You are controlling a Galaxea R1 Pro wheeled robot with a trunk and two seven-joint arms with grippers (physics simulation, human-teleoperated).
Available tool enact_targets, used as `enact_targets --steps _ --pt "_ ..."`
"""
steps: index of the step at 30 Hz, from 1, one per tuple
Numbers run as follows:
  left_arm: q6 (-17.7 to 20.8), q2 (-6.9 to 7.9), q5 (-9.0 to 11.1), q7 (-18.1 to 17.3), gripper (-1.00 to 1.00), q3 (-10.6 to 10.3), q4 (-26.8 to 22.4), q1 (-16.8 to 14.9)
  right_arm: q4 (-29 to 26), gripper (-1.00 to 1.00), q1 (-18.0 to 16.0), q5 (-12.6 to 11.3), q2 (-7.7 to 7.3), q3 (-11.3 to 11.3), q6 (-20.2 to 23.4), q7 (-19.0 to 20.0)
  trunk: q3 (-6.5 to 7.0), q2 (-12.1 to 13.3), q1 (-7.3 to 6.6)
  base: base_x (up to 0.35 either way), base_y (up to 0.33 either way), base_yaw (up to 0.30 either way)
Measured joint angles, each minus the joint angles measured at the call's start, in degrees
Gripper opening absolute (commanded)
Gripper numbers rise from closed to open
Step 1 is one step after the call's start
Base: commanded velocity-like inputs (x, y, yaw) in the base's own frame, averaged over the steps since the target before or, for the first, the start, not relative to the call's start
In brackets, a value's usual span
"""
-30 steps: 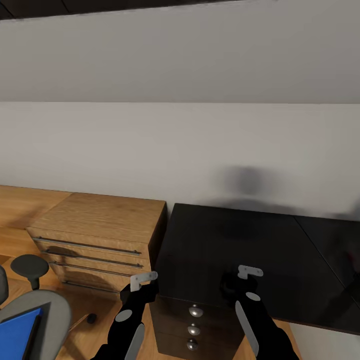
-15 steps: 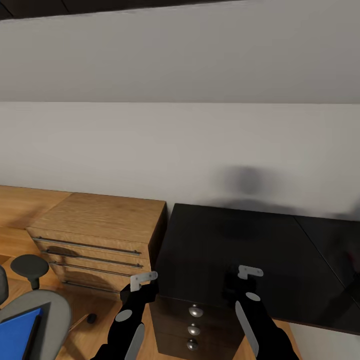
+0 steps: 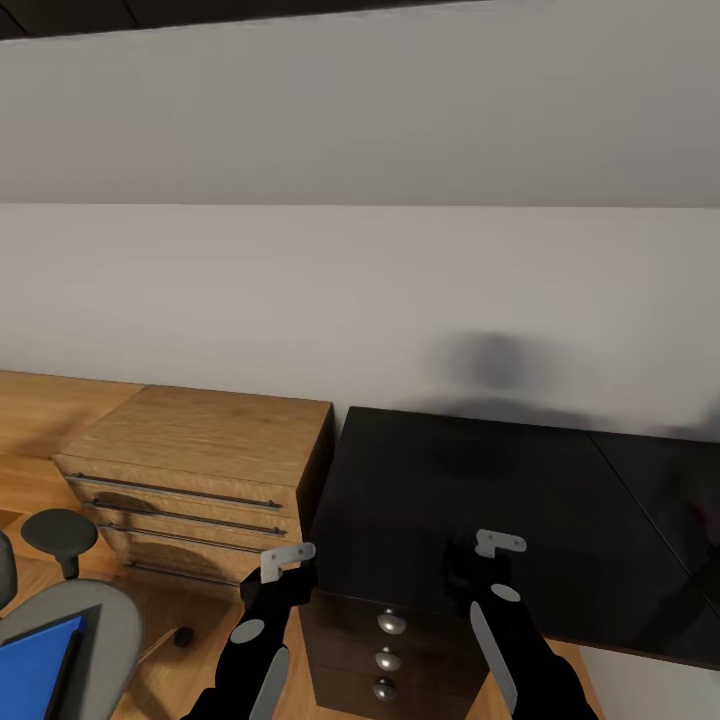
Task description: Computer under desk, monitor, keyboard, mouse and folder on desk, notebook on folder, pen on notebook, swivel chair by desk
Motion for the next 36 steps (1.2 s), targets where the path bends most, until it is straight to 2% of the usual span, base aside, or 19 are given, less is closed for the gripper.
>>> enact_targets --steps 14,23,29,36 --pt "0.01 0.09 0.11 -0.03 1.0 0.01 -0.02 0.01 -0.35 -1.0 -0.04 -0.11 0.1 0.14 -0.11 0.04 0.0 0.0 0.0 -0.006 0.001 0.266" --pt "0.02 0.09 0.17 -0.08 1.0 0.02 -0.02 0.01 -0.27 -1.0 -0.02 -0.14 0.1 0.15 -0.13 0.17 0.0 0.0 0.02 -0.174 0.102 0.276" --pt "0.03 0.09 0.12 -0.05 1.0 0.01 -0.02 0.0 -0.17 -1.0 -0.01 -0.15 0.1 0.2 -0.13 0.36 0.0 0.0 0.0 -0.029 0.019 0.276" --pt "0.01 0.04 0.1 0.0 1.0 0.01 -0.02 0.03 -0.16 -1.0 -0.02 -0.13 0.11 2.03 -0.13 0.38 0.0 0.0 0.0 -0.003 0.002 0.248"
